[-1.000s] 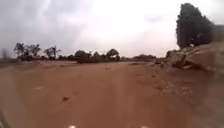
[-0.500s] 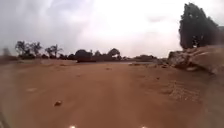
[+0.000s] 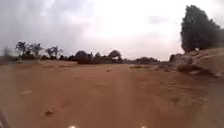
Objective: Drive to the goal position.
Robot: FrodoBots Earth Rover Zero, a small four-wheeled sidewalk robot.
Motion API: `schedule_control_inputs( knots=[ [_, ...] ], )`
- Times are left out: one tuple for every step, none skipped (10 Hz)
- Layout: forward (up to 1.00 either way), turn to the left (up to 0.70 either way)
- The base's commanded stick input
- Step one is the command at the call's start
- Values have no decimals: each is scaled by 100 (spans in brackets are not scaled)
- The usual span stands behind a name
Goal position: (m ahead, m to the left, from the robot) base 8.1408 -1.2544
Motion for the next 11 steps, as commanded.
schedule_control_inputs(
  knots=[
    [50,0],
    [50,0],
    [50,0],
    [50,0],
    [50,0],
    [50,0],
    [50,0],
    [50,0],
    [50,0],
    [50,0],
    [50,0]
  ],
)
